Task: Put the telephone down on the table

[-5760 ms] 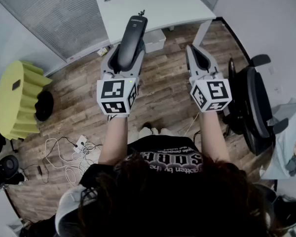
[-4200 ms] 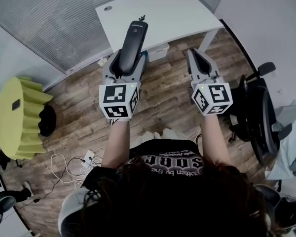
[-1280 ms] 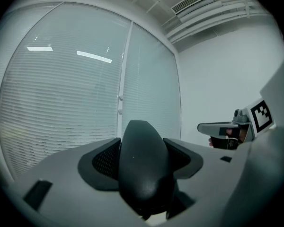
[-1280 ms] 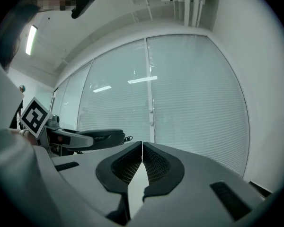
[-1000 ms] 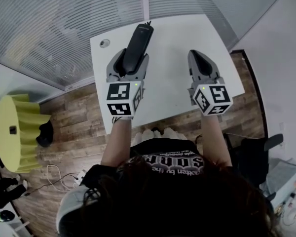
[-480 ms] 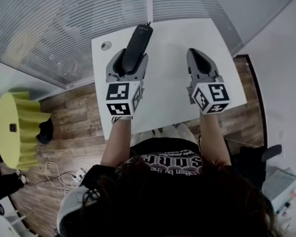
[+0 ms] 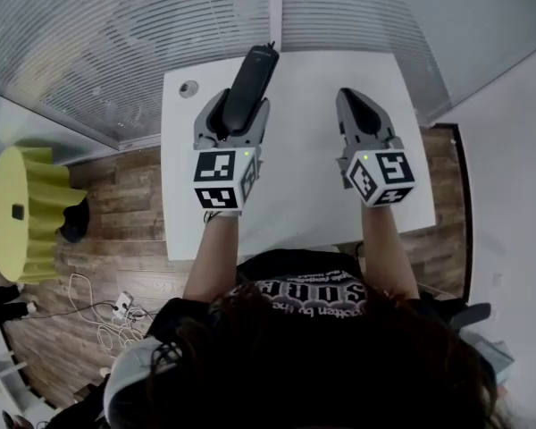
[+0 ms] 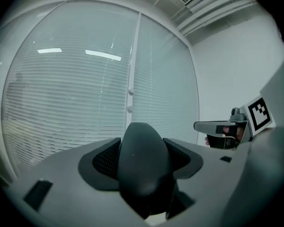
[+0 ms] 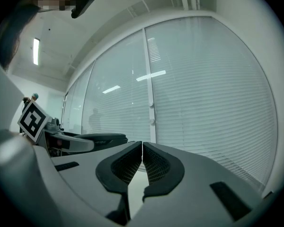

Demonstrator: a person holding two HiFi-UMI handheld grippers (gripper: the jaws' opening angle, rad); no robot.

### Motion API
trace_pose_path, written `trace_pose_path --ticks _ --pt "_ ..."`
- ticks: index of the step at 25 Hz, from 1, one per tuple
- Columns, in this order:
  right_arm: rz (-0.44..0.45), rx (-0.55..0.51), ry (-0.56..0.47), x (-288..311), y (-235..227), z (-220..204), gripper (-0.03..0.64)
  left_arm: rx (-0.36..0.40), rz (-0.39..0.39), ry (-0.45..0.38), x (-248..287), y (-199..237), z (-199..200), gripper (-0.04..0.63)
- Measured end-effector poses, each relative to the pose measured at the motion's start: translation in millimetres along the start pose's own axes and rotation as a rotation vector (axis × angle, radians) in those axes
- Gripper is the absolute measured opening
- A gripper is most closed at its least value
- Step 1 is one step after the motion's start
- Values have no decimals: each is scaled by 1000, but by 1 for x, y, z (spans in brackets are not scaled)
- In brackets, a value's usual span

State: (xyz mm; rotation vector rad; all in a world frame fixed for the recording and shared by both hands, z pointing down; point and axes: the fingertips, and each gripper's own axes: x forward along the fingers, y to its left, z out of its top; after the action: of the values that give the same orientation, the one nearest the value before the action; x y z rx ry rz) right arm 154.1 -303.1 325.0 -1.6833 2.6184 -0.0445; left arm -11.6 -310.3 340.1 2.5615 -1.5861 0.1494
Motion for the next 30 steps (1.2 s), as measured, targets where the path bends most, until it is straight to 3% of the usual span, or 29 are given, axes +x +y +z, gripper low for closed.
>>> trace_pose_path --ticks 8,18,30 --pt "43 6 6 22 -40 -4 29 -9 44 4 39 -10 -1 276" --pt "27 17 24 30 -87 -11 29 -15 53 22 88 -19 -5 276" --pt "37 37 54 60 -103 -29 29 -32 60 60 124 -8 -23 276"
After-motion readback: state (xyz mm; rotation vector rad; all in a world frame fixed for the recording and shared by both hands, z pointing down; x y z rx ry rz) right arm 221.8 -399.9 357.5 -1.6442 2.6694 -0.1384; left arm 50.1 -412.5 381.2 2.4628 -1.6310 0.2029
